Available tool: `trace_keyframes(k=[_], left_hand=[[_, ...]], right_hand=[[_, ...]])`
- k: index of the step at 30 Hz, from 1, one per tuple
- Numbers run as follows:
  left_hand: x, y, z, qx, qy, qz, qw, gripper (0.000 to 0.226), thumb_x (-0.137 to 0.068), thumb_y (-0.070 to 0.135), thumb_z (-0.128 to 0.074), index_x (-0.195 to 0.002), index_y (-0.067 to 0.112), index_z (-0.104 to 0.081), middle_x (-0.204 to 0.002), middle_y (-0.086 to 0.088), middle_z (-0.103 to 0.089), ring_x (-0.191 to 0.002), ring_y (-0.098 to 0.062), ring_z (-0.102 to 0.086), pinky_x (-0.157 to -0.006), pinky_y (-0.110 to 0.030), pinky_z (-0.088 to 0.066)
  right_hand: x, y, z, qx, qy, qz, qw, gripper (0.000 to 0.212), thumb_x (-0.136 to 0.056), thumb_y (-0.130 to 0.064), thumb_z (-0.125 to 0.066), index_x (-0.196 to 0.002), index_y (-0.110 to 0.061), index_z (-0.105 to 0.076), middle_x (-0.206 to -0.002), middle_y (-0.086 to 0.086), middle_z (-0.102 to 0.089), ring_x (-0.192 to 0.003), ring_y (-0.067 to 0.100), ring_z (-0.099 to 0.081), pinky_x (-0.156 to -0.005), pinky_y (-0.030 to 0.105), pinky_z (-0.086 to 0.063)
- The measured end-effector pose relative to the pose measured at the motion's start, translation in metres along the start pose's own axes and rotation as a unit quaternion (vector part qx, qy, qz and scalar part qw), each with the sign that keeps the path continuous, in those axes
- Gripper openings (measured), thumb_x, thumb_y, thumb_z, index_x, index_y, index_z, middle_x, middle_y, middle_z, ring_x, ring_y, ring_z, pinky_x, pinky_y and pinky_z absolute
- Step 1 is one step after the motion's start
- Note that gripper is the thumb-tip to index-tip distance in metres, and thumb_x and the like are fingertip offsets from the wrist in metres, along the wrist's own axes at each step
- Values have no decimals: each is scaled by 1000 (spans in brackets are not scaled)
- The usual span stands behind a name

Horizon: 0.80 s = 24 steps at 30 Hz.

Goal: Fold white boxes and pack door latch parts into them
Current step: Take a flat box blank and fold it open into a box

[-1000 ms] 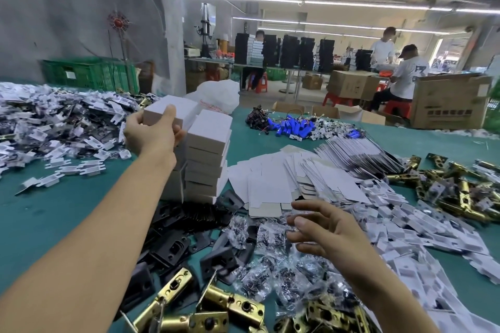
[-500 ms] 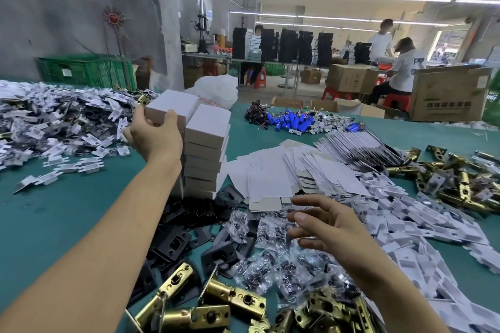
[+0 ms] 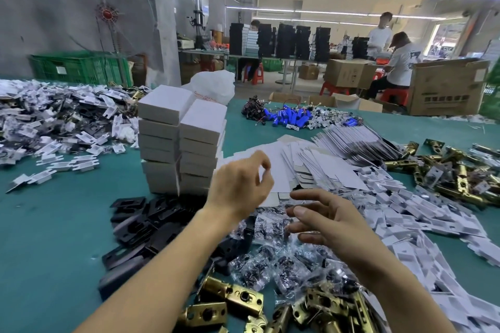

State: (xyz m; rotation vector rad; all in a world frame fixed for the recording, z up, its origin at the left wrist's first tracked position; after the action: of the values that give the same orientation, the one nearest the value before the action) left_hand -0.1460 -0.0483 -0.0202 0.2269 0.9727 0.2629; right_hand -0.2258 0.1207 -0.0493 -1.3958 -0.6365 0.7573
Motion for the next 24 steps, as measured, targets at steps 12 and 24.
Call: trace_keyframes(k=[12, 24], left_hand=[[24, -51, -67, -89, -298, 375, 873, 69, -79, 61, -74, -126, 15, -52, -130, -9, -59, -122, -32, -55, -86, -39, -45], [28, -51, -71, -74, -279, 451, 845, 78, -73, 53, -84, -130, 10, -53, -136, -13, -58, -126, -33, -55, -95, -43, -50]], right_hand=[[1, -2, 4, 11, 2, -2, 1000, 19, -92, -15, -66, -109, -23, -69, -100, 9, -75, -85, 23, -73, -81, 38, -59], [1, 5, 6, 35, 4, -24, 999, 19, -93, -18, -66, -109, -28, -69, -99, 3, -75, -85, 17, -73, -78, 32, -59]])
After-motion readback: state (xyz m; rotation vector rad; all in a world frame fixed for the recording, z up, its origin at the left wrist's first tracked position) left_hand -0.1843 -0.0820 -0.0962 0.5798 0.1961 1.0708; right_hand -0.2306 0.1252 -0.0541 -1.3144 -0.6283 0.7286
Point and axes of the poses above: each hand's wrist, its own x-axis away from the middle knuckle, its own z-axis out of the back of the hand, y = z × x, the point moved 4 cm from there along -x, towards the middle knuckle
